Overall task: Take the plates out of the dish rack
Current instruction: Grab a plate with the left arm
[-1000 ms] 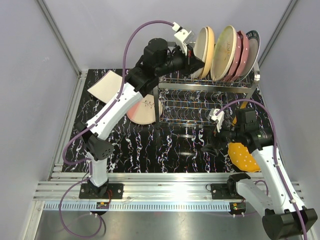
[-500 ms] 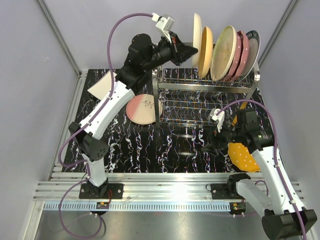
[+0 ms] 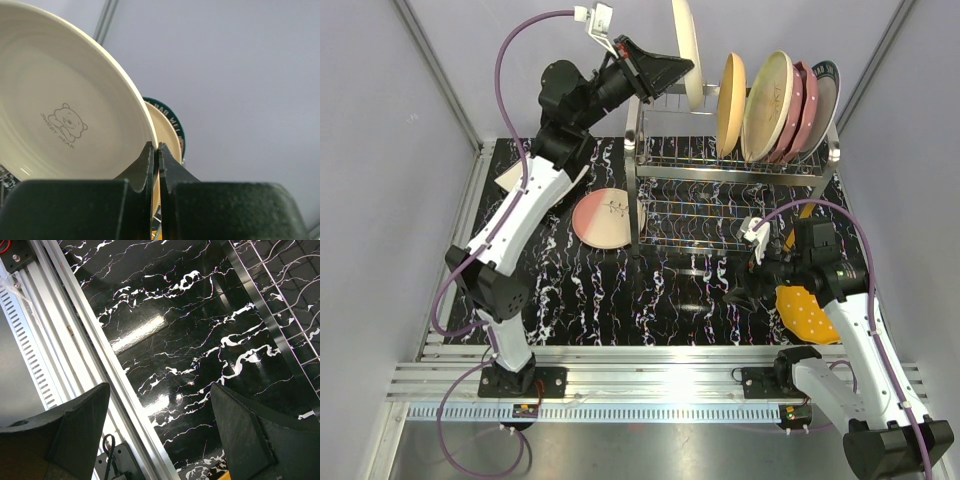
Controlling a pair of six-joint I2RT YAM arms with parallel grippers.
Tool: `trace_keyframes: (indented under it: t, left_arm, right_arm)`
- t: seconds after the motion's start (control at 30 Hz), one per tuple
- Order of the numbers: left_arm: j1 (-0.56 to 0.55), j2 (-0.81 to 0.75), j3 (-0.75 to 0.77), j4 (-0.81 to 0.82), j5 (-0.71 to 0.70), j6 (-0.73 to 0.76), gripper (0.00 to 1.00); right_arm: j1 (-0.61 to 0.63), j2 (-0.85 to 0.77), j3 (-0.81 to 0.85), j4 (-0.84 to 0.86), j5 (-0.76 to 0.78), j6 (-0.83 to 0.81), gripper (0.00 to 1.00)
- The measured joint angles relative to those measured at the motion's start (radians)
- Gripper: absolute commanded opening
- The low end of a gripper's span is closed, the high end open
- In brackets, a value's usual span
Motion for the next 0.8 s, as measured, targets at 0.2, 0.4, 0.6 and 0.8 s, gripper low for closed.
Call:
trace_keyframes:
  t: [0.2, 0.4, 0.6, 0.8]
  left_arm:
    - [0.003, -0.04, -0.014, 0.011, 0.049, -0.014, 0.0]
    - [0.013, -0.203, -0.069, -0.146, 0.03, 0.191, 0.0]
    - [0.032, -0.441, -0.171, -0.313, -0.088, 0.414, 0.0]
    - [0.097, -0.612, -0.309, -0.399, -0.312, 0.535, 0.0]
  right_arm:
    - [-0.001, 0.0, 0.0, 0.0, 0.0, 0.0, 0.89]
    - [-0.001, 0.0, -0.001, 0.0, 0.0, 0.0, 0.89]
    - [-0.001, 0.0, -0.001, 0.0, 0.0, 0.0, 0.89]
    - [-0.002, 0.0, -0.001, 0.0, 0.0, 0.0, 0.89]
